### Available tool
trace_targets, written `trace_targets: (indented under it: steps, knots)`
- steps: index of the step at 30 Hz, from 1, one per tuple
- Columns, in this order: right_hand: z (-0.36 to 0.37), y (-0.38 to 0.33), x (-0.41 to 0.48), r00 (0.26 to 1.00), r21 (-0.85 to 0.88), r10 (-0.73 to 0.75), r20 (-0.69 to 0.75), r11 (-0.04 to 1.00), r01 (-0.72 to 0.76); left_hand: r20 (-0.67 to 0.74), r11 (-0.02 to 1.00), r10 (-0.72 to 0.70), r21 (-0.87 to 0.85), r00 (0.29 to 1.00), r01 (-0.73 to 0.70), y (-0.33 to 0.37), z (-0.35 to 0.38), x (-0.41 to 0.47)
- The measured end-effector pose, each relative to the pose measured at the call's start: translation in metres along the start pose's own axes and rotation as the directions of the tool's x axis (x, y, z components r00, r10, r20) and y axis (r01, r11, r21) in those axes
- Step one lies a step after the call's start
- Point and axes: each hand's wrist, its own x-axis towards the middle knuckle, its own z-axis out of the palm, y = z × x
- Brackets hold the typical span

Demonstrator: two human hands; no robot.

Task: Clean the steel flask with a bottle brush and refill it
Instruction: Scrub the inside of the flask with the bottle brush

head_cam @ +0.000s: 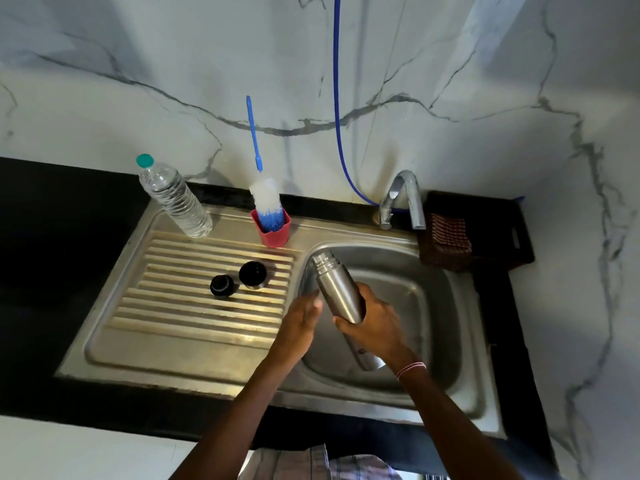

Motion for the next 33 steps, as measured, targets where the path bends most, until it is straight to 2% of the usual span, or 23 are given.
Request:
trace_targets:
  steps: [1, 2, 3, 6, 8, 12, 19, 29, 33]
  knots:
    - [-0.003, 0.004, -0.001, 1.0, -0.085, 0.015, 0.022, 0.996, -0.014, -0.033, 0.958, 0.061, 0.283, 0.998, -0.049, -0.015, -0.003, 0.005]
    - [-0.006, 0.009, -0.002, 0.998, -0.186, 0.031, 0.047, 0.982, -0.022, -0.064, 0.85, 0.101, 0.523, 0.993, -0.053, -0.032, -0.005, 0.008]
    - [-0.01, 0.015, -0.002, 0.997, -0.293, 0.042, 0.071, 0.956, -0.02, -0.099, 0.751, 0.121, 0.66, 0.988, -0.026, -0.048, -0.008, 0.006]
    - [-0.02, 0.029, -0.001, 0.983, -0.532, 0.068, 0.168, 0.846, 0.033, -0.154, 0.596, 0.137, 0.802, 0.979, 0.043, -0.087, -0.018, -0.006]
    - [-0.026, 0.031, 0.003, 0.974, -0.603, 0.073, 0.214, 0.794, 0.073, -0.157, 0.557, 0.13, 0.828, 0.979, 0.059, -0.105, -0.024, -0.01]
    - [-0.034, 0.018, 0.013, 0.976, -0.735, 0.056, 0.208, 0.668, 0.118, -0.141, 0.604, 0.046, 0.793, 0.989, 0.085, -0.119, -0.029, -0.012]
    - [-0.051, -0.029, 0.034, 0.964, -0.87, 0.072, 0.256, 0.452, 0.198, -0.127, 0.617, 0.031, 0.783, 0.991, 0.081, -0.122, -0.031, -0.011]
    - [-0.058, -0.069, 0.052, 0.955, -0.933, 0.101, 0.28, 0.262, 0.246, -0.105, 0.629, 0.0, 0.773, 0.994, 0.082, -0.124, -0.031, -0.007]
    - [-0.063, -0.085, 0.055, 0.956, -0.939, 0.096, 0.278, 0.236, 0.25, -0.104, 0.628, -0.009, 0.773, 0.995, 0.086, -0.125, -0.032, -0.007]
